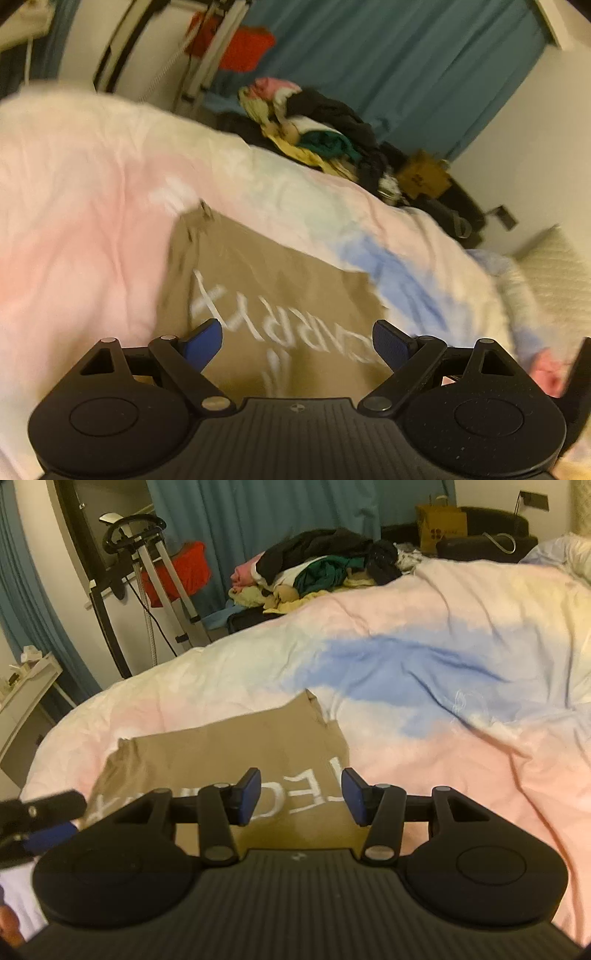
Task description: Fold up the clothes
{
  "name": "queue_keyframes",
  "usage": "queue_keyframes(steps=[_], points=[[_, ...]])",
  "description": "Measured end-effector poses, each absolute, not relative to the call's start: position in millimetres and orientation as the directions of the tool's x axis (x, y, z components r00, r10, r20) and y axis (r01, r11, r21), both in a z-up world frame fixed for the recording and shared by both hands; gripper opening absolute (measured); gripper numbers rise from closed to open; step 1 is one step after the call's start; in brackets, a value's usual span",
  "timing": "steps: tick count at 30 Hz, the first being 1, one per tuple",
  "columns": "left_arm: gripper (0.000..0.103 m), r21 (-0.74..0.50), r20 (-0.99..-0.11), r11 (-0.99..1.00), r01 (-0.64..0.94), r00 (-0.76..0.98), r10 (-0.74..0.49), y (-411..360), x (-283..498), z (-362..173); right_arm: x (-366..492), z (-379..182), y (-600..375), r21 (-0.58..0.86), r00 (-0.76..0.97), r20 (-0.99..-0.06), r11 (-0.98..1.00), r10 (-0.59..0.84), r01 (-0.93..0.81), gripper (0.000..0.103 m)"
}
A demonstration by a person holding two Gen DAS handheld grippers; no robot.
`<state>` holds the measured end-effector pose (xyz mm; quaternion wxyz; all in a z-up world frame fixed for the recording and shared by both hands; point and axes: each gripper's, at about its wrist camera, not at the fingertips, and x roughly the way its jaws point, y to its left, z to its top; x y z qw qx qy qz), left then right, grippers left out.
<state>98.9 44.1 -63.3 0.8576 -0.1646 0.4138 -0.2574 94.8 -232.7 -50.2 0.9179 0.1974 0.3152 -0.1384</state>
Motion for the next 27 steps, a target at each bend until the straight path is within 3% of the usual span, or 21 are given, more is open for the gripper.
queue_keyframes(steps=[6,11,13,14,16,23,27], points=[[0.090,-0.623,-0.643,0.757,0.197,0.422,-0.639,61,92,-76,87,-23,-220,0.374,0.792,-0.596,0.828,-0.129,0.417,0.052],[0.090,-0.727,-0.647,0.686,0.029,0.307,-0.698,64,94,-121,72,-26,-230,0.464,0.816,-0.566,0.774,-0.116,0.432,0.053],[0.088,-0.745,-0.645,0.666,-0.028,0.282,-0.710,60,95,-138,64,-33,-240,0.515,0.829,-0.553,0.748,-0.085,0.420,0.059],[0.084,-0.760,-0.633,0.647,-0.060,0.293,-0.717,59,97,-146,61,-37,-246,0.559,0.838,-0.543,0.722,-0.053,0.408,0.063],[0.079,-0.796,-0.593,0.595,-0.116,0.353,-0.724,62,100,-158,59,-47,-252,0.646,0.850,-0.526,0.660,0.019,0.385,0.085],[0.034,-0.830,-0.550,0.514,-0.219,0.474,-0.687,74,108,-173,64,-85,-259,0.882,0.862,-0.422,0.349,0.280,0.318,0.087],[0.026,-0.832,-0.528,0.532,-0.157,0.516,-0.674,67,106,-153,78,-135,-248,0.939,0.807,-0.329,0.075,0.491,0.337,0.087]])
